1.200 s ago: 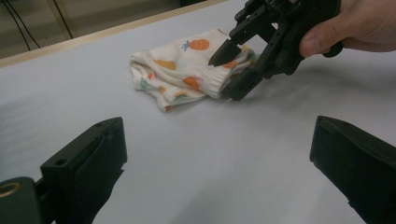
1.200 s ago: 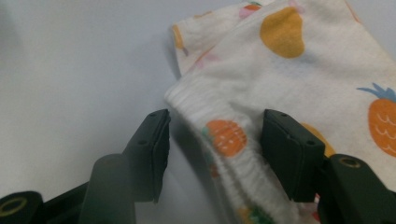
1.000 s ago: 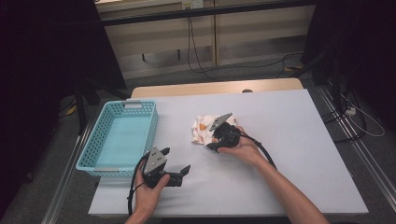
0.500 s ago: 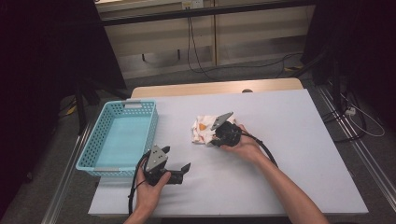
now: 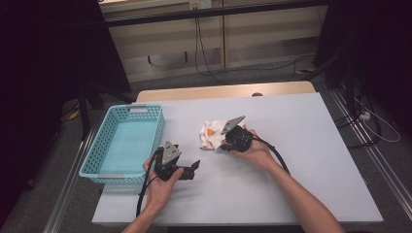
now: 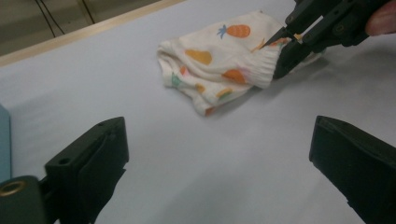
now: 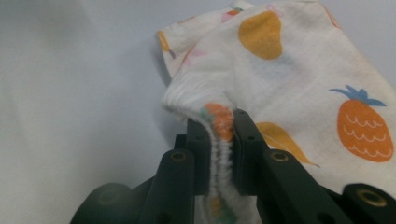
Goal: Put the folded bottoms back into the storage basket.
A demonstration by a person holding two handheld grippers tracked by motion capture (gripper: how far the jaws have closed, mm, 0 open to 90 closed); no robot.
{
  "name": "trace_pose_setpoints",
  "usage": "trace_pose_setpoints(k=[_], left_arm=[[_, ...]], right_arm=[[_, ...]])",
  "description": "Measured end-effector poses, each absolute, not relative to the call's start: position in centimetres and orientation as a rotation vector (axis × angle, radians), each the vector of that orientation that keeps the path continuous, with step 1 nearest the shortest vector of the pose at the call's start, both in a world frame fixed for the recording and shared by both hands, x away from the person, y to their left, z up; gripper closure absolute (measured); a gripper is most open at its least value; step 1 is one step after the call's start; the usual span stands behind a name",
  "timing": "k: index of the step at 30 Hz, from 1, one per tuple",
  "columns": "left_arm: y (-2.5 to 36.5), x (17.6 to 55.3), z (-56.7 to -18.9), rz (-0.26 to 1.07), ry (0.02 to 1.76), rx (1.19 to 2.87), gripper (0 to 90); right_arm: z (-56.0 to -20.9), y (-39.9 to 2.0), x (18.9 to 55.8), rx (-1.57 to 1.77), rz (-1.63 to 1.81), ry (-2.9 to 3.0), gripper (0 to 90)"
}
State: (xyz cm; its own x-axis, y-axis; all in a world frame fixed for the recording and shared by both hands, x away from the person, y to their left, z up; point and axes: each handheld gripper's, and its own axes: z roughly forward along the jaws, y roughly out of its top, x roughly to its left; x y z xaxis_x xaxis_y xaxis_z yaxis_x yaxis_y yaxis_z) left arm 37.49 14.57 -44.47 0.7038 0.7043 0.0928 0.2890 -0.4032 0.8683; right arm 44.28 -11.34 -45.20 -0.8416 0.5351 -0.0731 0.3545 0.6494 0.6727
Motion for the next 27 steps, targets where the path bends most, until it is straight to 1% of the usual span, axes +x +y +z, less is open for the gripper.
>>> trace_pose_setpoints(k=[5, 8, 13, 14, 27], left_arm=[[14.2, 38.7, -44.6, 0.544, 0.762, 1.978, 5.5], [14.0, 39.5, -44.5, 0.493, 0.758, 1.99, 6.9], [13.7, 40.2, -44.3, 0.503, 0.748, 1.978, 6.9], [13.5, 40.7, -44.3, 0.483, 0.747, 1.988, 6.9], [11.5, 43.5, -43.5, 0.446, 0.758, 1.999, 6.9]], right_arm=[[-45.1, -11.3, 43.7, 0.708, 0.981, 2.605, 80.2], [-44.9, -11.5, 43.5, 0.711, 1.0, 2.606, 80.2], [-45.1, -11.6, 42.9, 0.703, 1.0, 2.609, 80.2], [-45.1, -11.7, 42.6, 0.712, 1.003, 2.605, 80.2], [-44.9, -11.9, 41.3, 0.698, 1.014, 2.621, 80.2]])
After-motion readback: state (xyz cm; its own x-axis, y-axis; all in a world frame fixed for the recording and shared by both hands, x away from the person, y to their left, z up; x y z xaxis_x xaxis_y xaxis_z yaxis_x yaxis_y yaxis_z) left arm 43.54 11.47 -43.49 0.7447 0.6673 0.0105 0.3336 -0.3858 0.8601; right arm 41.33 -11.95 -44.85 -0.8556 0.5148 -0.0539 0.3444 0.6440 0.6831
